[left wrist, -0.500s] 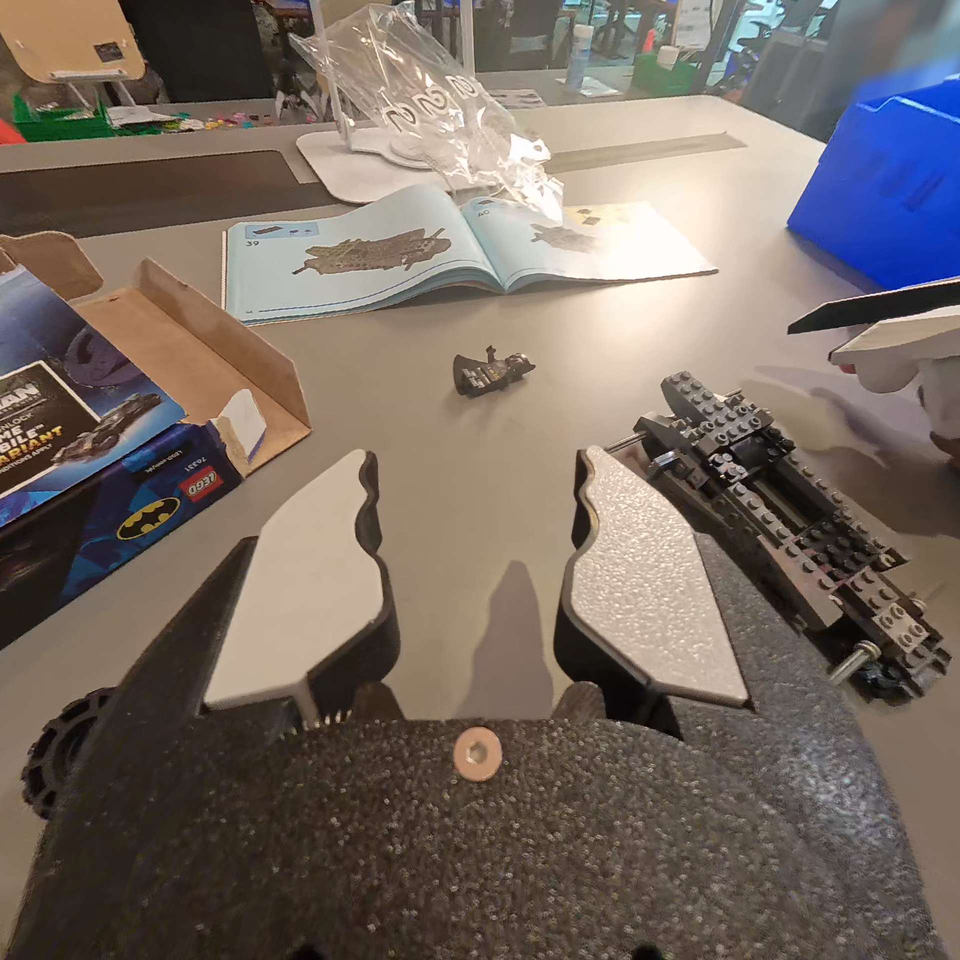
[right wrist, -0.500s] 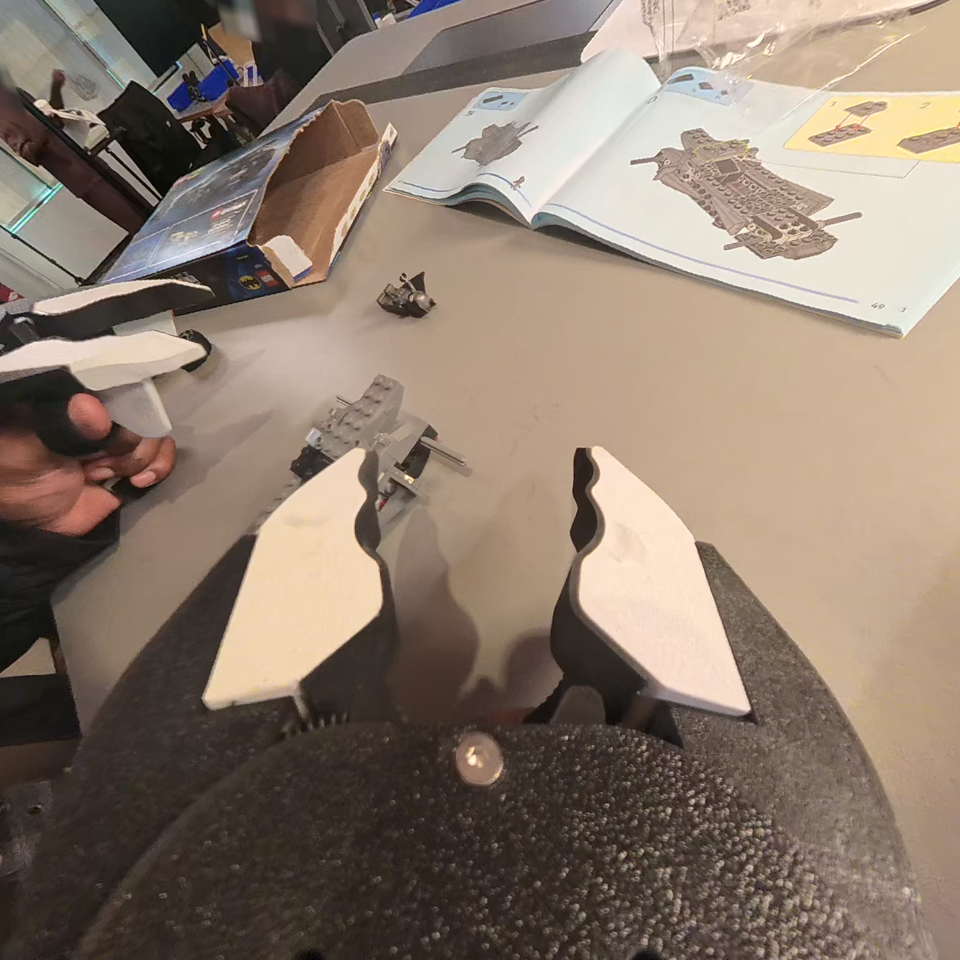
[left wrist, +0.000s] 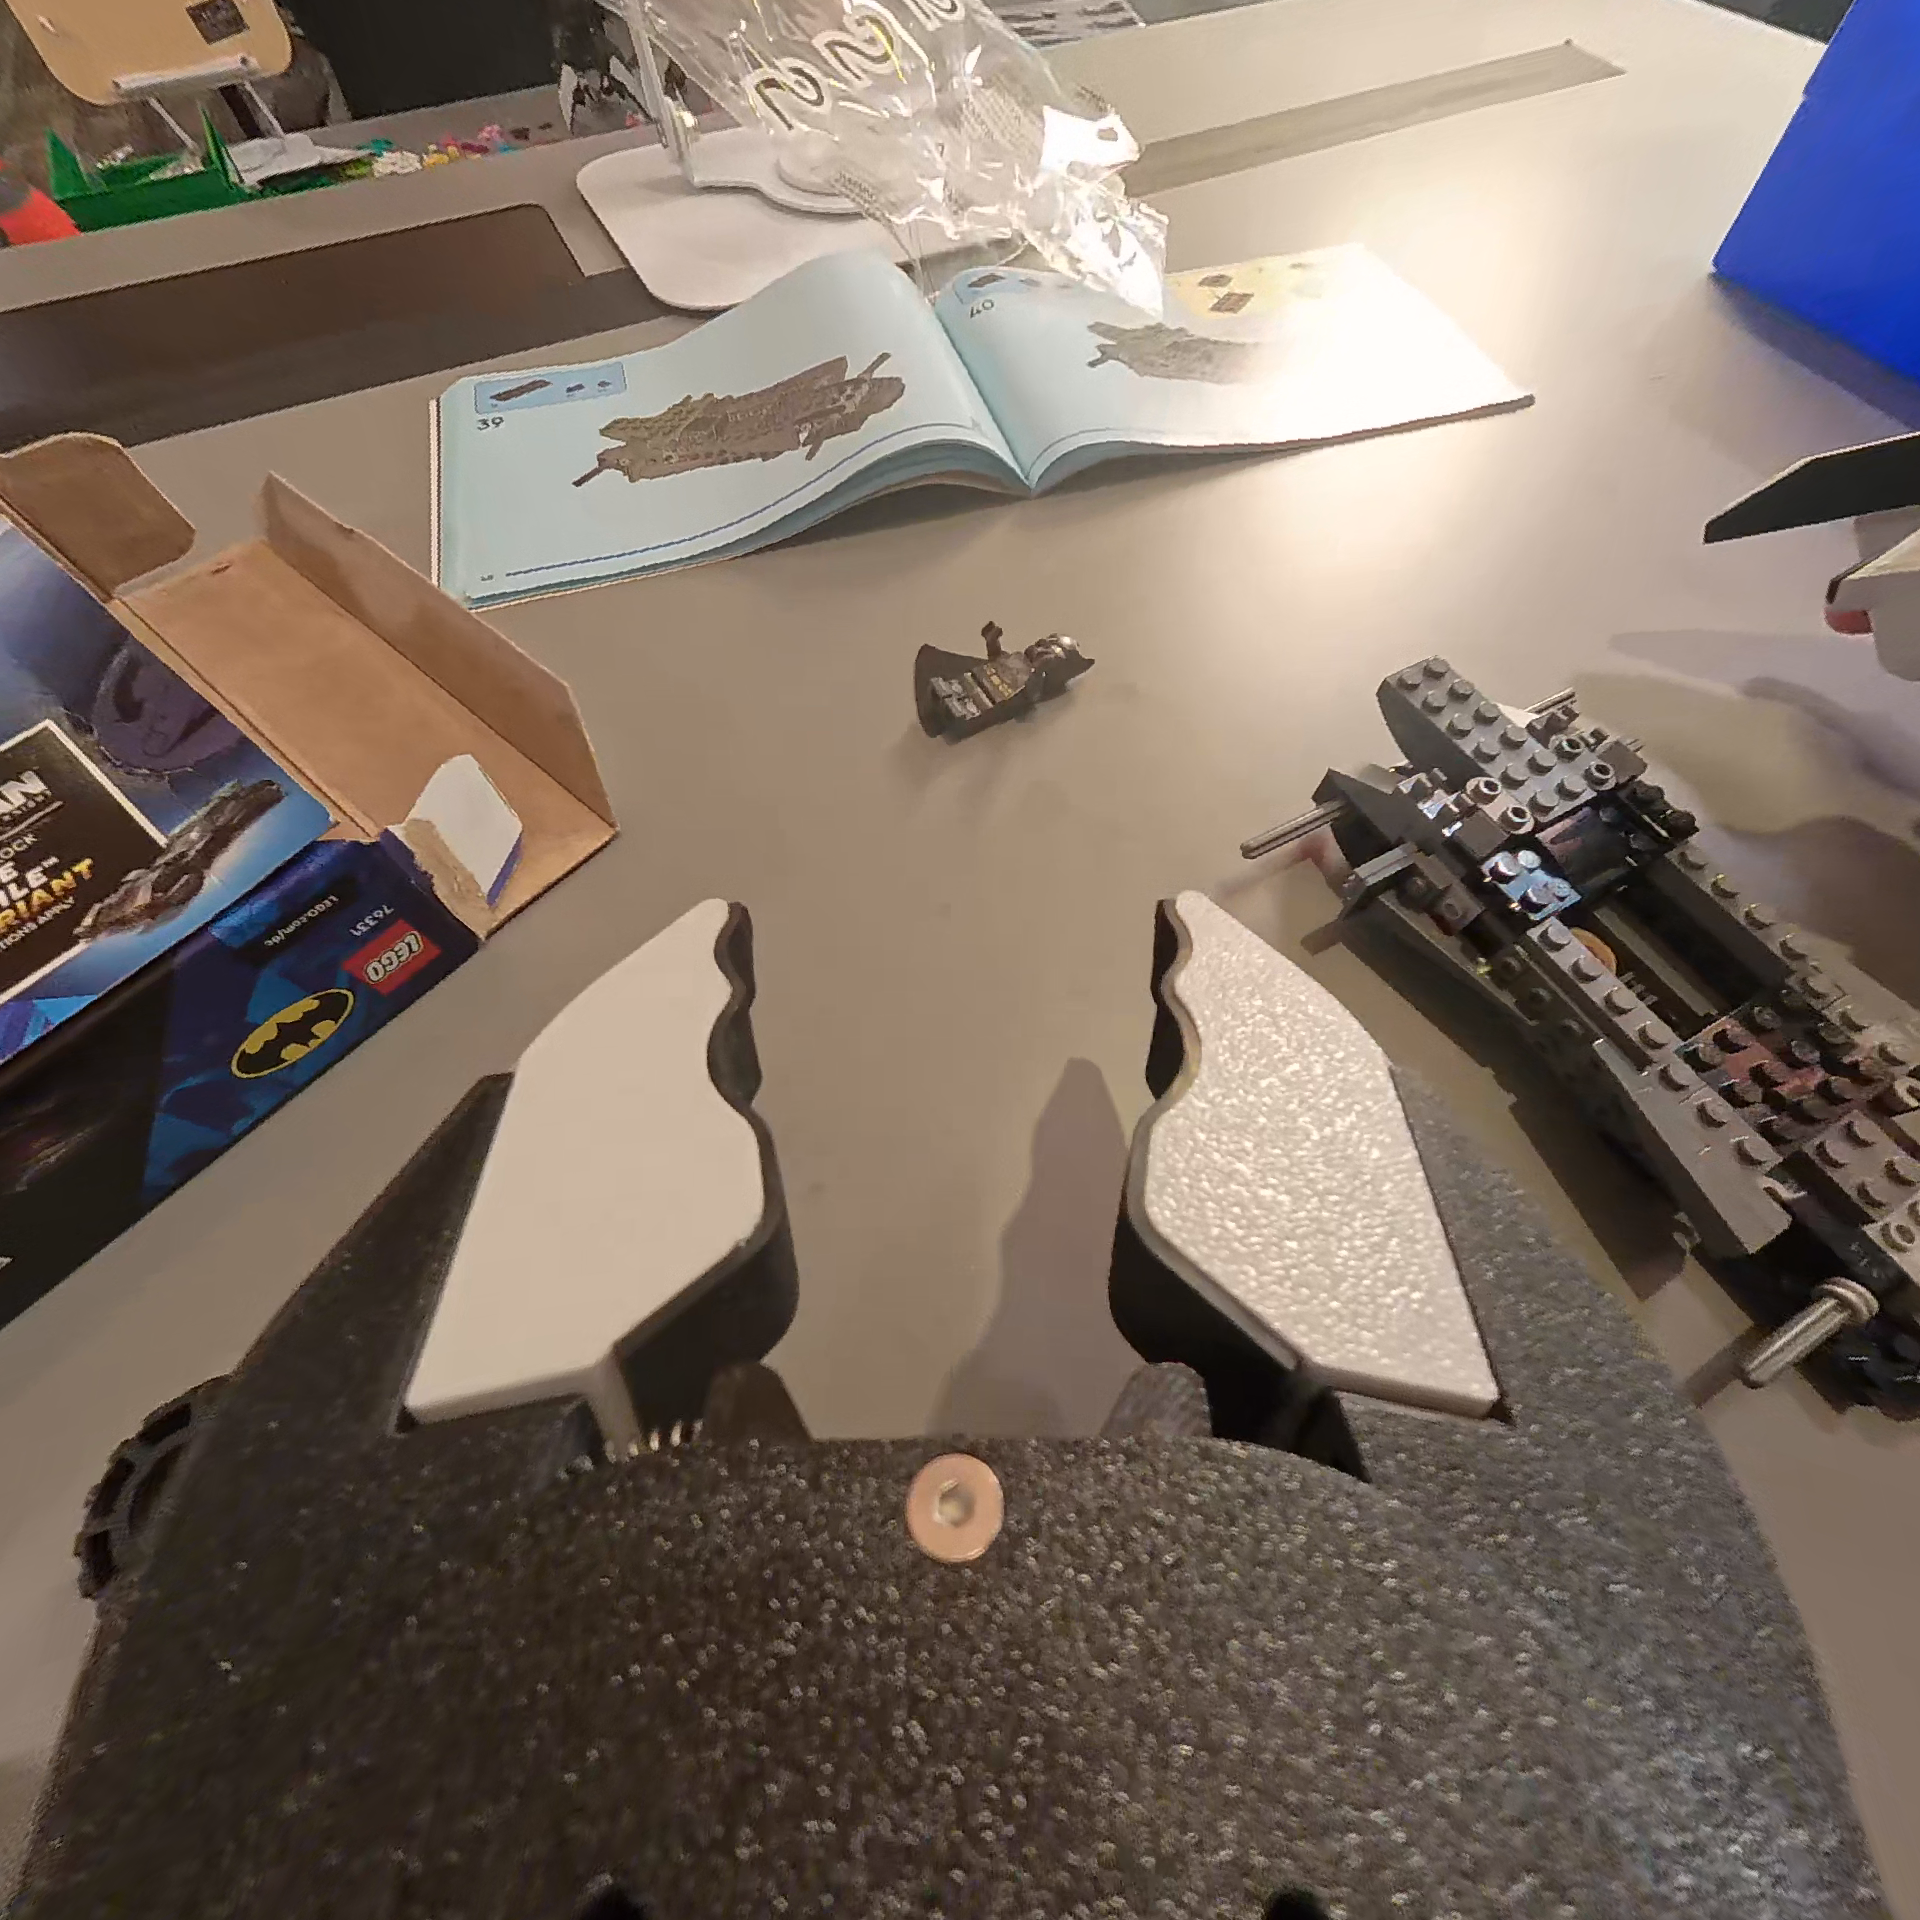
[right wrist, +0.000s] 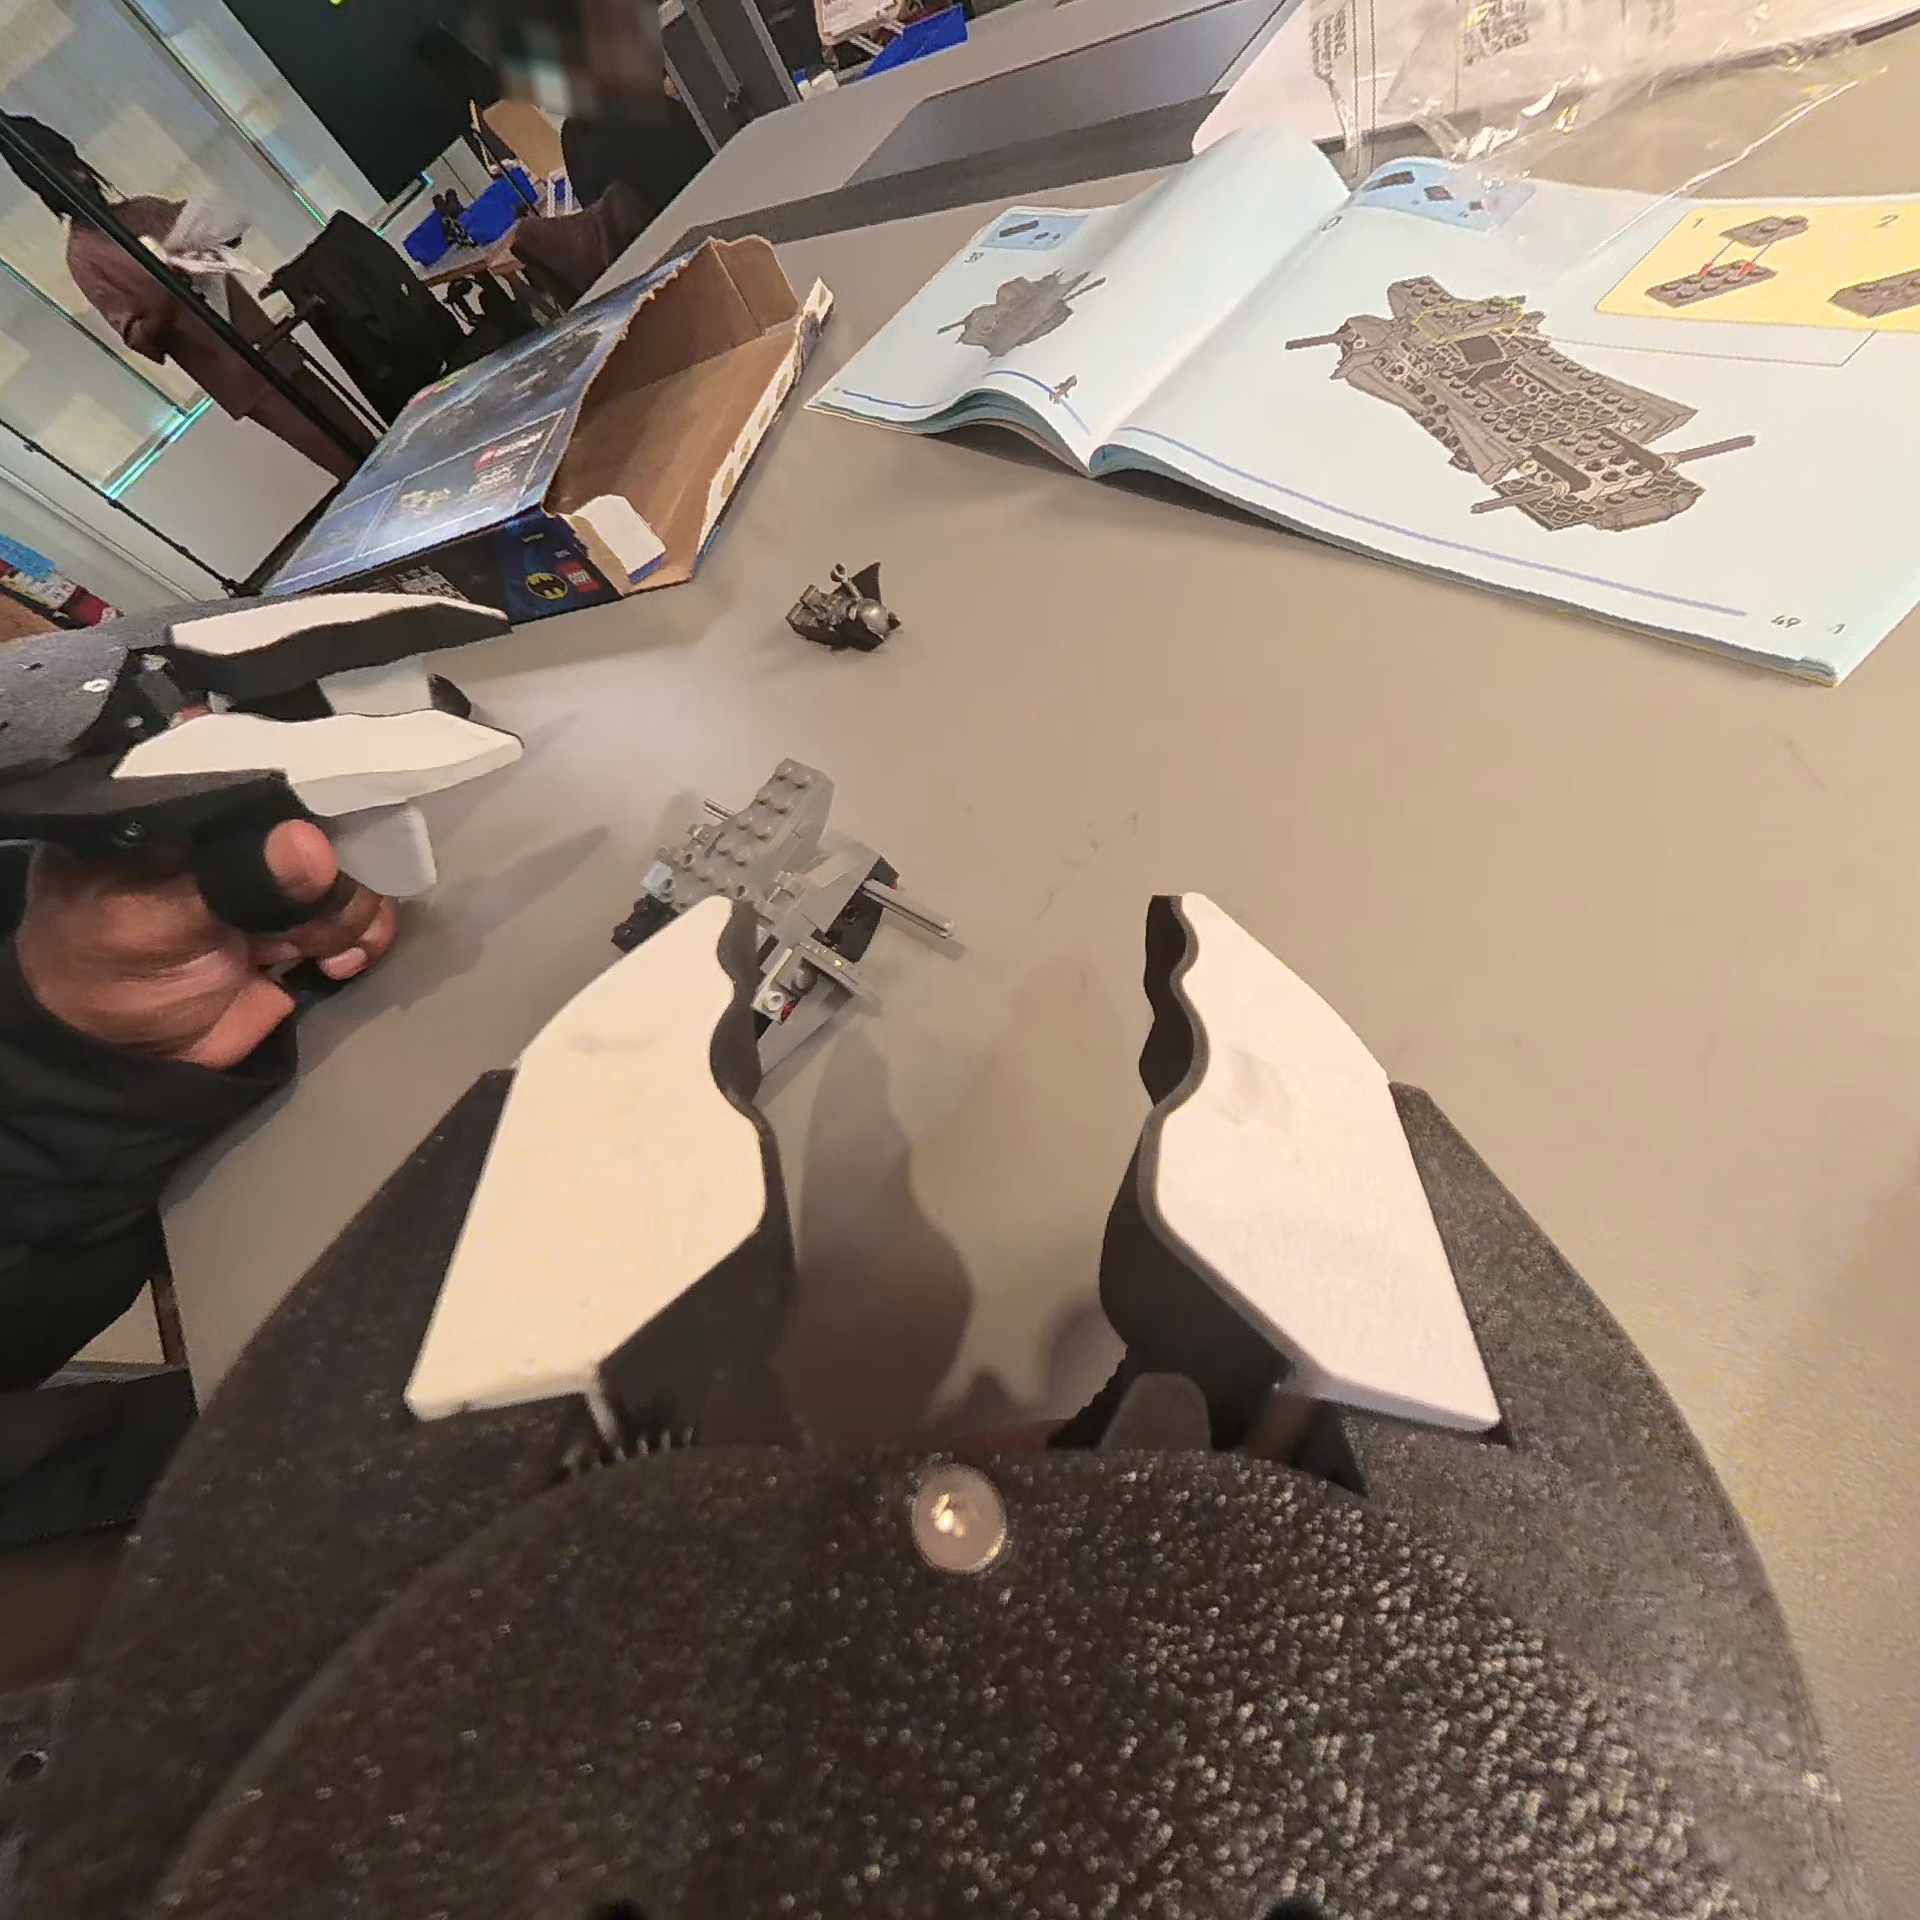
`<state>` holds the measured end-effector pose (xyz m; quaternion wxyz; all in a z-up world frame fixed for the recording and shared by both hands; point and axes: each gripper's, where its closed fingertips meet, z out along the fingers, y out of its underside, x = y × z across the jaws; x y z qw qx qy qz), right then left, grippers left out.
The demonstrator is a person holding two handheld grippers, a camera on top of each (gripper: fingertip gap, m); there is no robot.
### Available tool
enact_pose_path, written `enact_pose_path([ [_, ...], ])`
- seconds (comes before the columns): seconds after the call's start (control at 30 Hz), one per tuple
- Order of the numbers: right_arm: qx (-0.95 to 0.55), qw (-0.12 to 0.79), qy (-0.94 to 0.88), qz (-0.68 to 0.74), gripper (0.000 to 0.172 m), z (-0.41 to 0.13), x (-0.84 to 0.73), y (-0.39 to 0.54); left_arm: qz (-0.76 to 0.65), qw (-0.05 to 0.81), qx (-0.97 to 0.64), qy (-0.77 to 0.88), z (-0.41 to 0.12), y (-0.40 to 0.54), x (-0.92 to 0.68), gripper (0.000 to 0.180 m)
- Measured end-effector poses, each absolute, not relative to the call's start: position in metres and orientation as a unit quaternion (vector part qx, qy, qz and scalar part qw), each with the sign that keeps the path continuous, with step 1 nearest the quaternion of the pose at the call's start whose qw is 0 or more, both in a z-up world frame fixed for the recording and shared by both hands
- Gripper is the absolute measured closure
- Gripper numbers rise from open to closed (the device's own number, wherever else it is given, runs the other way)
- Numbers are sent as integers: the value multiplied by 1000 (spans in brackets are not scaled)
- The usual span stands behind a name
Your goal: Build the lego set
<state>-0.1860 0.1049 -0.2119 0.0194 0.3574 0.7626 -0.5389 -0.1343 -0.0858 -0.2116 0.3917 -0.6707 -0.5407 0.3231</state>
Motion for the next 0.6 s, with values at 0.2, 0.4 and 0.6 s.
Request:
enact_pose_path([
  [0.2,355,19,760,-544,102,-210,-186,105,292,408,-665,-553,-214,-86,-135,106],
  [0.4,357,21,761,-541,102,-211,-186,105,278,411,-666,-557,-216,-86,-136,106],
  [0.6,357,27,765,-535,102,-214,-186,104,287,394,-681,-546,-219,-82,-136,106],
])
